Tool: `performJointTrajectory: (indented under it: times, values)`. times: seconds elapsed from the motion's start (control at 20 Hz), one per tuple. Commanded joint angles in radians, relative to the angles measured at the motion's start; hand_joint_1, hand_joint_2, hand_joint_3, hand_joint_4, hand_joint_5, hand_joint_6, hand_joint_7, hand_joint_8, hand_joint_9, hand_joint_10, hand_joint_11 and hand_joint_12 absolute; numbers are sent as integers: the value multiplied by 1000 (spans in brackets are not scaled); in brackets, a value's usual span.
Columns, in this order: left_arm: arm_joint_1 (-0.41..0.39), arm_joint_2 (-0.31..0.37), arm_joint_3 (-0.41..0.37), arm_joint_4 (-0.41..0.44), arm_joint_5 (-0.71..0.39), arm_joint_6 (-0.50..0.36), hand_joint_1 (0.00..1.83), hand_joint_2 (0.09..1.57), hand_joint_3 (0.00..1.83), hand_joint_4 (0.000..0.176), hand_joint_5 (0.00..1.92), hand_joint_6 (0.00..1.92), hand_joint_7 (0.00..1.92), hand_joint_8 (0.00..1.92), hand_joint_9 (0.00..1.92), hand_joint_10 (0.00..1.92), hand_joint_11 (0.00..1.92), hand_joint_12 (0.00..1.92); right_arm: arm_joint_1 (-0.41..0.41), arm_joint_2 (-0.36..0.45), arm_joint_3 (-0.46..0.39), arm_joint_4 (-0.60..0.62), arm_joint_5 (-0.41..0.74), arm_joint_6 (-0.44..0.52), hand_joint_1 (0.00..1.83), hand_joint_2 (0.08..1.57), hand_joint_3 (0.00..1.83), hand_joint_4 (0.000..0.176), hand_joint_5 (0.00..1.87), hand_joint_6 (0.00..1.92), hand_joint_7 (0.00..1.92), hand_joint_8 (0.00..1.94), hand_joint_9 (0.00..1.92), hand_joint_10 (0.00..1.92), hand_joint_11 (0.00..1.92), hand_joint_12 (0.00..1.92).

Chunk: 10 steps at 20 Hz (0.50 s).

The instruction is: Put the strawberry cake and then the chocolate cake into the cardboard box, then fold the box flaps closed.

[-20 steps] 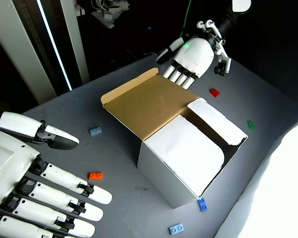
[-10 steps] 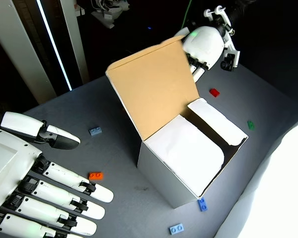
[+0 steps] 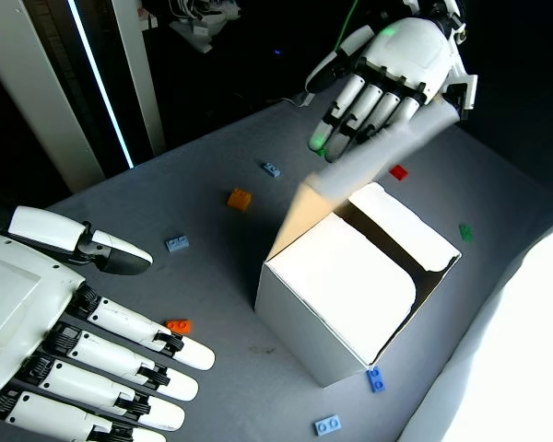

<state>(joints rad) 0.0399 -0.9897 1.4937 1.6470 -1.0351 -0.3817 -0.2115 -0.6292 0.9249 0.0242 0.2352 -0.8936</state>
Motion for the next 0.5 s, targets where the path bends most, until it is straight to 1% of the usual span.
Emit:
performJointTrajectory:
  times: [0.0,0.05,0.1,0.2,0.25,0.3,0.4,0.45]
  values:
    - [-16,2,11,-102,28,13,0,1246,0,5,141,2,174,2,186,3,0,657,2,11,2,7,121,0,0,1256,0,0,138,3,217,2,170,5,0,399]
    - [-16,-7,14,-101,50,20,0,1246,0,5,141,2,174,2,186,2,0,656,1,11,2,6,122,-1,0,1256,0,0,138,3,217,2,170,5,0,401]
    - [-16,-12,12,-99,74,30,0,1247,0,1,115,0,154,0,171,1,0,618,1,11,2,6,122,-1,0,1248,0,0,131,1,217,1,165,2,0,366]
    - [-15,-25,11,-86,119,37,0,1242,0,1,125,7,154,2,168,0,0,610,1,11,2,6,123,-2,0,1248,0,0,126,0,216,0,158,0,0,359]
    - [-11,-35,15,-81,144,38,0,1238,0,5,129,6,160,3,177,3,0,633,1,11,2,6,125,-5,0,1243,0,0,128,1,217,1,162,2,0,360]
    - [-6,-41,18,-79,164,38,0,1243,0,1,137,9,163,3,178,3,0,637,0,11,2,5,125,-5,0,1243,0,0,123,0,208,0,158,1,0,360]
    - [12,-58,28,-76,206,38,0,1243,0,0,137,8,166,4,177,2,0,638,0,10,2,5,125,-5,0,1243,0,0,128,2,203,1,154,2,0,336]
    - [23,-66,32,-68,226,37,0,1238,0,0,142,9,171,5,180,3,0,639,-1,9,2,5,125,-5,0,1244,0,0,133,3,210,2,158,3,0,357]
